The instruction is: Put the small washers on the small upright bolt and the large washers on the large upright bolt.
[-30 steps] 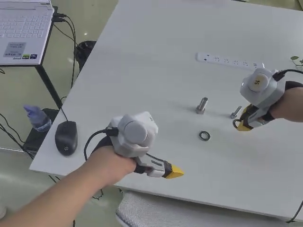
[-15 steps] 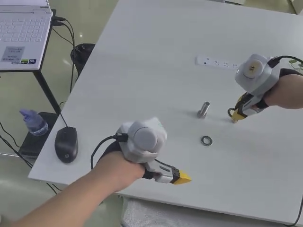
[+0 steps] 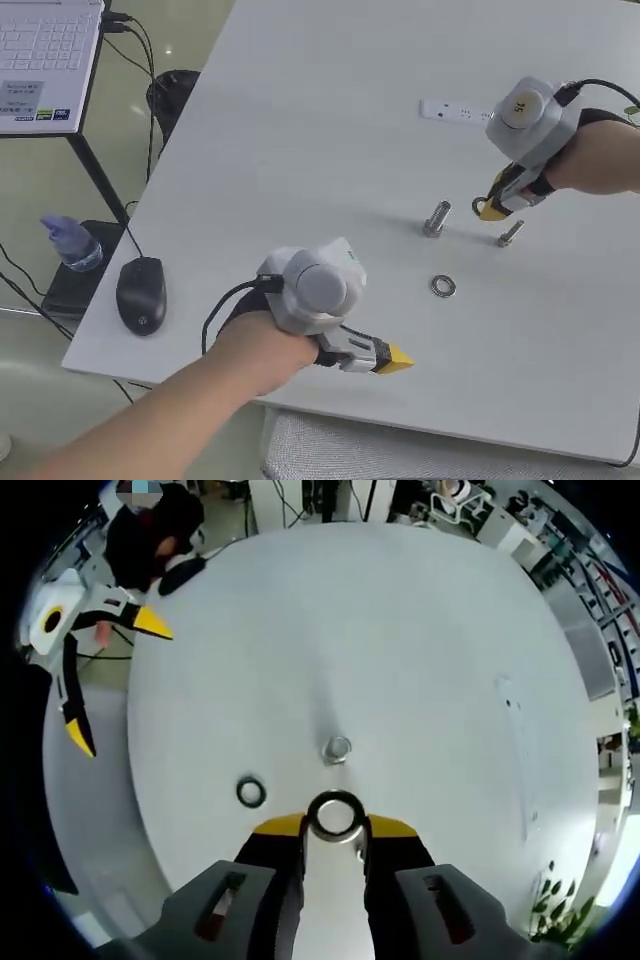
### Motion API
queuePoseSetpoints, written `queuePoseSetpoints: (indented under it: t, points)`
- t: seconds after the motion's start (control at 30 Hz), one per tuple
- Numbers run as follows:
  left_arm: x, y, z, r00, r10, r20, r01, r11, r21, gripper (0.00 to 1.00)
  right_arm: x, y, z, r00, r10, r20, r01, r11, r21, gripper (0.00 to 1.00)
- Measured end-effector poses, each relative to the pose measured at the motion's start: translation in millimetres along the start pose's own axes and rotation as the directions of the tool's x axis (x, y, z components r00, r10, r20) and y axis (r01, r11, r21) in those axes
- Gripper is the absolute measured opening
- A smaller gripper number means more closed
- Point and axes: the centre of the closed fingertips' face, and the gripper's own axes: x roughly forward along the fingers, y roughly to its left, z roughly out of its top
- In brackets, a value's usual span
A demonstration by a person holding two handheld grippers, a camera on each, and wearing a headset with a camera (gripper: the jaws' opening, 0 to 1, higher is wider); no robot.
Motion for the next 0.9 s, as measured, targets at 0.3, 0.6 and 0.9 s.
queuePoseSetpoints:
  t: [0.3, 0.6, 0.9]
  points:
    - [1.1, 0.7, -6.3, 0.9999, -0.005, -0.011, 0.005, 1.000, -0.004, 0.94, 10.7, -3.9, 18.4, 1.0000, -0.002, 0.005, 0.002, 1.000, -0.021, 0.21]
    - [3.9, -6.1, -10.2, 0.9992, -0.033, -0.024, 0.033, 0.999, -0.004, 0.92, 22.2, -1.6, 31.7, 1.0000, 0.003, 0.002, -0.003, 0.999, -0.042, 0.21]
    - [3.8, -3.3, -8.8, 0.9991, -0.039, -0.019, 0.038, 0.999, -0.008, 0.90, 27.2, 0.9, 34.6, 1.0000, 0.007, -0.005, -0.007, 0.999, -0.044, 0.21]
